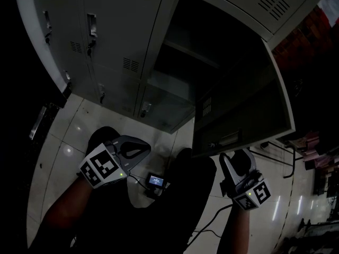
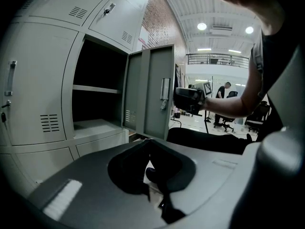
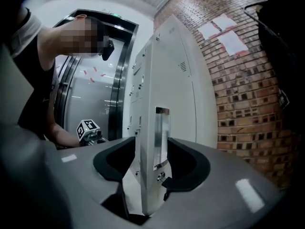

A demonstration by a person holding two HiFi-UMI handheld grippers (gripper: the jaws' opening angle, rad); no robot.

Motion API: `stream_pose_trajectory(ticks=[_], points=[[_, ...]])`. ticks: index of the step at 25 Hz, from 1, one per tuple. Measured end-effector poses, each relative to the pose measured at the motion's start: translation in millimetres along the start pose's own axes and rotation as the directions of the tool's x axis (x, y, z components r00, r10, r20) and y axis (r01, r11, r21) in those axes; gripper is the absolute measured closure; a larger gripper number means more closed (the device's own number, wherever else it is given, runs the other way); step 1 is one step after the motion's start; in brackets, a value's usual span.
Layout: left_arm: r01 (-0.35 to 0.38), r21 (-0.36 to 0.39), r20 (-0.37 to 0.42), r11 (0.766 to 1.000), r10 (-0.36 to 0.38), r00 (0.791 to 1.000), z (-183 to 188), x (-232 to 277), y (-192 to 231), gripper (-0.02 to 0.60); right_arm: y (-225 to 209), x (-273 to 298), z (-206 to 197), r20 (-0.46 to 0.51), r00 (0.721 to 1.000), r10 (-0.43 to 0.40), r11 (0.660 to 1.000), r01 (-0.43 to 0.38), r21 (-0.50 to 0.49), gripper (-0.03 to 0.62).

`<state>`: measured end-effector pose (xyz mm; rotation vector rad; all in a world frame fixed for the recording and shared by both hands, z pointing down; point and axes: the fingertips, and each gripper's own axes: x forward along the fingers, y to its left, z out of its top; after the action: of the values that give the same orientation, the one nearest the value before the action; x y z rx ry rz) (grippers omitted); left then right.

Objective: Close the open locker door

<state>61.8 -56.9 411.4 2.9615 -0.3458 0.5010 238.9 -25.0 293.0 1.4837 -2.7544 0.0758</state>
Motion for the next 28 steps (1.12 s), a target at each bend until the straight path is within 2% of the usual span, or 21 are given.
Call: stream_pose_trajectory(ticks=[2, 5, 6, 8, 15, 20, 28], points=[[-0.001, 0.0, 0.0, 1.0, 0.001, 1.0, -0.1, -0.7, 0.3, 0.569, 2.5, 8.1, -1.0, 0.004, 0.998, 0.06, 0.997, -0.06, 0.046, 0.379], [-0.002, 0.0, 0.001, 1.0, 0.002, 1.0, 0.1, -0.4, -0.1, 0.569, -1.8, 10.2, -7.4, -0.006, 0.996, 0.088, 0.995, -0.088, 0.045, 0.392], [-0.002, -0.001, 0.001, 1.0, 0.002, 1.0, 0.2, -0.4, -0.1, 0.569, -0.1, 13.3, -5.0, 0.002, 0.996, 0.088, 0.995, -0.088, 0.043, 0.433], [-0.001, -0.002, 0.001, 1.0, 0.001, 1.0, 0.7, -0.4, -0.2, 0.569, 8.2, 22.3, 2.1, 0.02, 0.997, 0.08, 0.996, -0.081, 0.034, 0.447], [0.0, -0.006, 0.009, 1.0, 0.0, 1.0, 1.9, -0.9, -0.1, 0.569, 34.1, 57.8, 2.1, 0.039, 0.996, 0.075, 0.997, -0.075, 0.001, 0.453], [0.001, -0.008, 0.021, 1.0, 0.0, 1.0, 3.1, -3.3, 0.0, 0.569, 43.0, 84.3, -5.6, 0.013, 0.998, 0.055, 0.998, -0.055, -0.04, 0.456], [-0.003, -0.016, 0.044, 1.0, 0.003, 0.999, 4.3, -9.5, 1.1, 0.569, 55.6, 144.1, -3.1, -0.009, 1.0, -0.013, 0.995, 0.012, -0.094, 0.457]])
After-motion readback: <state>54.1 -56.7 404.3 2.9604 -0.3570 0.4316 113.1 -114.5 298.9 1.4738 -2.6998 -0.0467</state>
